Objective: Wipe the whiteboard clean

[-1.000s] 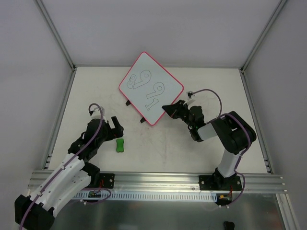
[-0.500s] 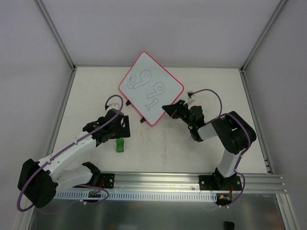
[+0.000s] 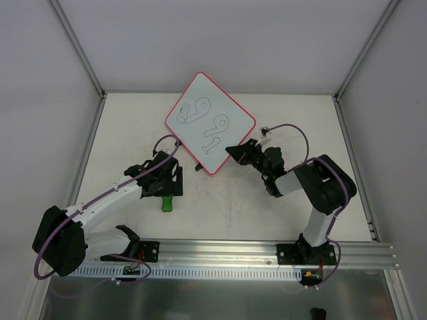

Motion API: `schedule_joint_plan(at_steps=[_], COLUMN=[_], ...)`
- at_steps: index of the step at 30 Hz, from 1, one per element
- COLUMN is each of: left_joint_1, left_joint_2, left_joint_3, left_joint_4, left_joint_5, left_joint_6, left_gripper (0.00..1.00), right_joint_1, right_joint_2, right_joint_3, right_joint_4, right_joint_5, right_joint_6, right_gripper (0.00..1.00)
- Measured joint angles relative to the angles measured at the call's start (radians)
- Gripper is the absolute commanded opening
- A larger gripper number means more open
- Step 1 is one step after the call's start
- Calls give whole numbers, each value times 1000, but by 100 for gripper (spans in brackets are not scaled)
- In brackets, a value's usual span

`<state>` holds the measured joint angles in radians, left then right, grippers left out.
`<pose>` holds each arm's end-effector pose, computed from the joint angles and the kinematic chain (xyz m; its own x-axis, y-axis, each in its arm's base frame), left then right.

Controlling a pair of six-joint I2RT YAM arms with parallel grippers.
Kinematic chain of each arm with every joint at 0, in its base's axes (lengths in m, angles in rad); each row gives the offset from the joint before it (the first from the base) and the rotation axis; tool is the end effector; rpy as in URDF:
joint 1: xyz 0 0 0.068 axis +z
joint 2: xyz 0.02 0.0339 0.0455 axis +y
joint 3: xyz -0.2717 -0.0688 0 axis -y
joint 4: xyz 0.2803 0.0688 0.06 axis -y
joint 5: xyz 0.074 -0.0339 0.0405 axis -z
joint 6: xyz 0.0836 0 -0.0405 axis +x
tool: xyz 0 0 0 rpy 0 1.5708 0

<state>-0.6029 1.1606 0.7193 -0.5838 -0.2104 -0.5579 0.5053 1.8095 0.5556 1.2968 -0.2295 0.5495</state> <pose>0.2336 -0.1396 0.1641 -0.8436 -0.0478 -0.5348 0.0220 0.9921 -0.1233 0.3267 0.2025 0.1365 -0.3180 0.4053 -0.8571 -0.5912 0.6220 0.5135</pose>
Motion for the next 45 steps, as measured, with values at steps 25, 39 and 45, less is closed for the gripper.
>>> schedule_joint_plan(at_steps=[25, 39, 45], left_joint_1=[82, 108, 108], left_joint_2=[128, 171, 121], left_joint_3=[-50, -61, -82], left_joint_4=[53, 77, 80], left_joint_5=[106, 106, 105], left_joint_6=[-11, -12, -15], left_gripper=[65, 47, 49], right_joint_1=[-3, -4, -4], right_joint_2=[0, 0, 0], right_joint_3=[0, 0, 0], right_joint_4=[0, 0, 0], right_joint_5=[-10, -11, -11], right_joint_6=[1, 1, 1], right_gripper=[0, 0, 0])
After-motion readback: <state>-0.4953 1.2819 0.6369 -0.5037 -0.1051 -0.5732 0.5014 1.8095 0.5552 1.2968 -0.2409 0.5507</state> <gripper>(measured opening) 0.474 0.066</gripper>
